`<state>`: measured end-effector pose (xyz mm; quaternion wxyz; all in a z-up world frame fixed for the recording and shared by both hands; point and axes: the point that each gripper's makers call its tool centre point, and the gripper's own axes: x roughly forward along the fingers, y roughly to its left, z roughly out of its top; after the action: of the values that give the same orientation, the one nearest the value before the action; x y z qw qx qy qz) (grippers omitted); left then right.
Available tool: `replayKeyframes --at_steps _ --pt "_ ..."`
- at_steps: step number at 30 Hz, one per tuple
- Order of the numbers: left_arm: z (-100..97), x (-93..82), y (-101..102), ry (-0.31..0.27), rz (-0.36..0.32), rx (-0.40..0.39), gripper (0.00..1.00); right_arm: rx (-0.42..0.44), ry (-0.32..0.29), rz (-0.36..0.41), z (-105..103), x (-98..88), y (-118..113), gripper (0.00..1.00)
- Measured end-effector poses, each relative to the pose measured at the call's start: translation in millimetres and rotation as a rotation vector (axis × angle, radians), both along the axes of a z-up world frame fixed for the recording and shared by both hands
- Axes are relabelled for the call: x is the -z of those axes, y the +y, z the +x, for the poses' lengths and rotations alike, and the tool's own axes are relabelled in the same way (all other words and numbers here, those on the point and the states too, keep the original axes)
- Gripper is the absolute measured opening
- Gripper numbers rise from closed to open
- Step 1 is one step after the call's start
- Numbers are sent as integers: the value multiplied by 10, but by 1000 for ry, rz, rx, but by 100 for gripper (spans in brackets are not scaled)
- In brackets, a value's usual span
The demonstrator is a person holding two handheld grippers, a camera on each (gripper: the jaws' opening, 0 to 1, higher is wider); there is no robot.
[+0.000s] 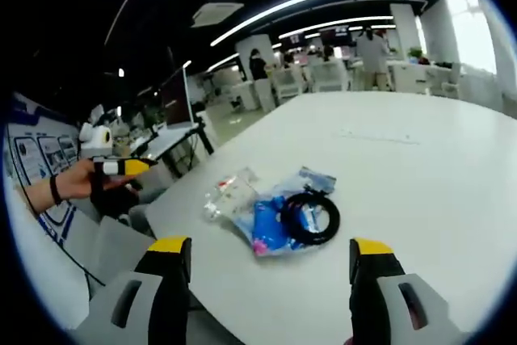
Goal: Arrange the tabletop items into an orderly group along one side of the table until the central work area is clear of visible clutter.
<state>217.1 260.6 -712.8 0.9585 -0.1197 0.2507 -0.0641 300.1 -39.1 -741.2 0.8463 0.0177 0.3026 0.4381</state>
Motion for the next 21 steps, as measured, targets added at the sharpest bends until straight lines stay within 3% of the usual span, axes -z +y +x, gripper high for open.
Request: replayKeyframes --at_steps 8,12,21 --pt "-23 -34 -108 -16 9 -57 60 -43 -4 16 75 -42 -49 80" --pt "-16 -3 -100 -12 5 -68 59 -65 3 1 15 -20 -51 81" --pt "59 -24 -108 -14 -1 -23 59 -20 -2 16 -18 -76 -12 80"
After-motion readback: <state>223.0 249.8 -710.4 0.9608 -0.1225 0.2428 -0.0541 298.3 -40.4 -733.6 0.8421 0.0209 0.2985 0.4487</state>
